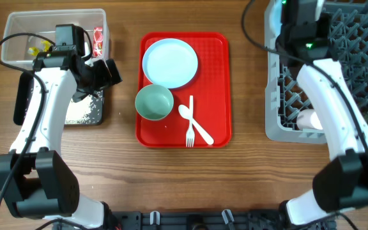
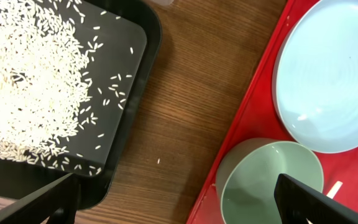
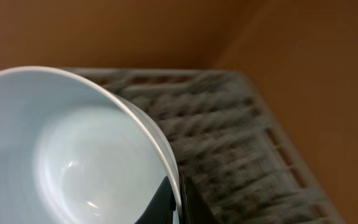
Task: Sort waste into correct bins and load items into the dishwasher rack
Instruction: 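Lift the light-blue bowl into the dish rack and release it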
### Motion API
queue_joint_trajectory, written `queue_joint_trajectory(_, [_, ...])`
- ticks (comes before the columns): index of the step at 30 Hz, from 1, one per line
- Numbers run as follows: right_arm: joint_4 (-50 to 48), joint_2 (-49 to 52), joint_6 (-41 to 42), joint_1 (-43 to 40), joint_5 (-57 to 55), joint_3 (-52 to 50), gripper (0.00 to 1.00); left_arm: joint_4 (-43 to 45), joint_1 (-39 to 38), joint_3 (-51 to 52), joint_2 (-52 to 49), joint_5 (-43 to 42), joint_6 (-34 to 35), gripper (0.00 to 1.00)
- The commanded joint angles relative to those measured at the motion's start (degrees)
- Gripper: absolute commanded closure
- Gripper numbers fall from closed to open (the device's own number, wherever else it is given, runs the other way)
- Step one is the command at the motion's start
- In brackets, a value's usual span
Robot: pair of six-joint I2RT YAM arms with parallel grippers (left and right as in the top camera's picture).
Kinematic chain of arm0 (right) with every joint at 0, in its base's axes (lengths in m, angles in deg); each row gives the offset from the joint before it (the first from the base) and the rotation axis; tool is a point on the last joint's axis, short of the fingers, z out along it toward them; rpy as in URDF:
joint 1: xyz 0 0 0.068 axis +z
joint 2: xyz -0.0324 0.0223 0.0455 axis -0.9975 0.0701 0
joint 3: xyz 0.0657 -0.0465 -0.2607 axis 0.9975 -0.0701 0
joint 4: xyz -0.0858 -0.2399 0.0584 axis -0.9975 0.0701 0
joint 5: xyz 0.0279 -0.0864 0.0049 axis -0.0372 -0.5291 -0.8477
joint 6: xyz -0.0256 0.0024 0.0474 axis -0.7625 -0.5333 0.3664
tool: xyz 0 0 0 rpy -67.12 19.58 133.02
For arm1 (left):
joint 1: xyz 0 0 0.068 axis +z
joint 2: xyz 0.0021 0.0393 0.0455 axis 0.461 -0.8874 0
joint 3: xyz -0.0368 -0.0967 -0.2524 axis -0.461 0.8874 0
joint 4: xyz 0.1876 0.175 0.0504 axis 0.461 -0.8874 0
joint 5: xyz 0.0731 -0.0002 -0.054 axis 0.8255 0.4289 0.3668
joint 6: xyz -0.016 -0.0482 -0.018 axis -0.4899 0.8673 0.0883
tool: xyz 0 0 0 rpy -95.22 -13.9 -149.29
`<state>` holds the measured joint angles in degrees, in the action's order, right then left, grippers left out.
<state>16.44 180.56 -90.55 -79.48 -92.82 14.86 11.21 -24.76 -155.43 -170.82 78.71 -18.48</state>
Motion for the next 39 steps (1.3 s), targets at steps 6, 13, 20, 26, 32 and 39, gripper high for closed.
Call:
queue_joint_trajectory(6, [-20.79,10.71,-27.43,-2.93,-10.38,0.50,0.96,1.88,0.15,-0.35,-0.44,0.57,-0.11,0.00])
queue_joint_trajectory(13, [-33.90,17.79,-39.78,-2.82,-11.50,0.50,0.96,2.05,0.15,-0.35,-0.44,0.57,-0.11,0.00])
queue_joint_trajectory(20, [-42.12,21.86,-44.89,-2.84,-11.08,0.50,0.96,2.03,0.15,-0.35,-0.44,0.57,-0.11,0.00])
queue_joint_trajectory(26, [-48.74,24.35,-48.72,-3.91,-7.45,0.50,0.96,2.03,0.15,-0.35,-0.44,0.57,-0.11,0.00])
queue_joint_trajectory(32, [-50.82,26.38,-48.50,-5.51,-5.86,0.50,0.96,2.03,0.15,-0.35,-0.44,0.57,-0.11,0.00])
queue_joint_trajectory(39, [-51.10,28.00,-47.23,-6.49,-4.26,0.50,0.96,2.03,0.15,-0.35,-0.44,0.57,-0.11,0.00])
